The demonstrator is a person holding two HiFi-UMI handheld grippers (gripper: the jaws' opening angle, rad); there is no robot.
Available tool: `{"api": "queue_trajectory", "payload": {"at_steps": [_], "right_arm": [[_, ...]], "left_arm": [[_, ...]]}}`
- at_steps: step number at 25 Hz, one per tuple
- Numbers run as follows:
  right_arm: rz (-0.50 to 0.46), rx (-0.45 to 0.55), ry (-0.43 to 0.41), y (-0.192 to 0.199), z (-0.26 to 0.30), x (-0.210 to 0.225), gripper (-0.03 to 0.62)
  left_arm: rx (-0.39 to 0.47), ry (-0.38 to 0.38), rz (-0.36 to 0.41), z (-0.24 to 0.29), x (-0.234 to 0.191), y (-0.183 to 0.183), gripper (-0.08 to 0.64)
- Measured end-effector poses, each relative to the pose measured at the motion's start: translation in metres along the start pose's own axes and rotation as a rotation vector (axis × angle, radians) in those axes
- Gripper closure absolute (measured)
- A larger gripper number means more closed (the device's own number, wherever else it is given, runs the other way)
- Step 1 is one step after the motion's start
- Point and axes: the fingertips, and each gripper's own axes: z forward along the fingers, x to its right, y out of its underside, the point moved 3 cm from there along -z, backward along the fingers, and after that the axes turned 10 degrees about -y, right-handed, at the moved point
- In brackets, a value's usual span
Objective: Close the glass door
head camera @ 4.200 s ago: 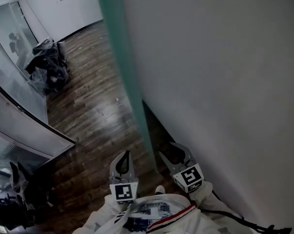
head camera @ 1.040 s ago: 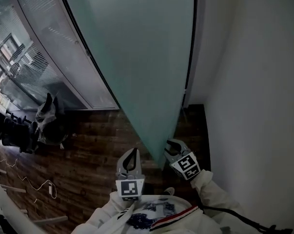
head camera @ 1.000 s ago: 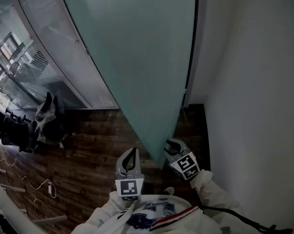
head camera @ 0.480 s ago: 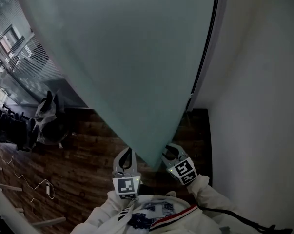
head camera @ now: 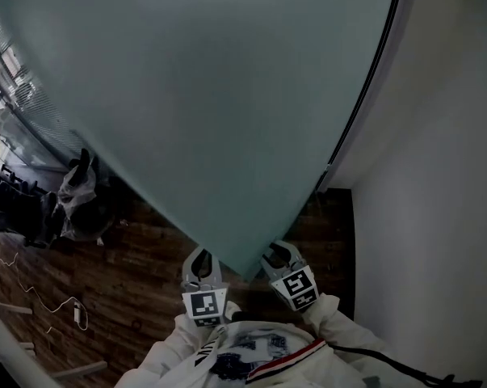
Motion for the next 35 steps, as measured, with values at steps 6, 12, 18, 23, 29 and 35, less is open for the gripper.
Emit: {"api": "queue_trajectory", "payload": {"at_steps": [6,12,18,23,29,35], "right_arm": [[-0.007,-0.008,0.029,-0.007,0.040,0.009,0.463],[0.008,0.005,0.056,-0.023,0.077,0.018,0.463],[0.020,0.047,0.103,-0.033,0.118,0.035,0.463],[0.016,0.060,0.136,-0.045,0.154,0.045,0.463],[0.008,0.070,0.130,-0.061,0.193,0.062,0.463],[0.017,0.071,0.126,-0.074,0.234,0.077,0.463]], "left_arm": [[-0.016,-0.053,-0.009,0.021,-0.048,0.009,0.557],[-0.050,-0.064,0.012,0.053,-0.093,0.031,0.557],[-0.046,-0.058,0.042,0.086,-0.135,0.040,0.557],[-0.043,-0.067,0.049,0.103,-0.164,0.038,0.557],[-0.060,-0.082,0.031,0.125,-0.183,0.041,0.557],[-0.079,-0.121,0.034,0.165,-0.210,0.041,0.557]]}}
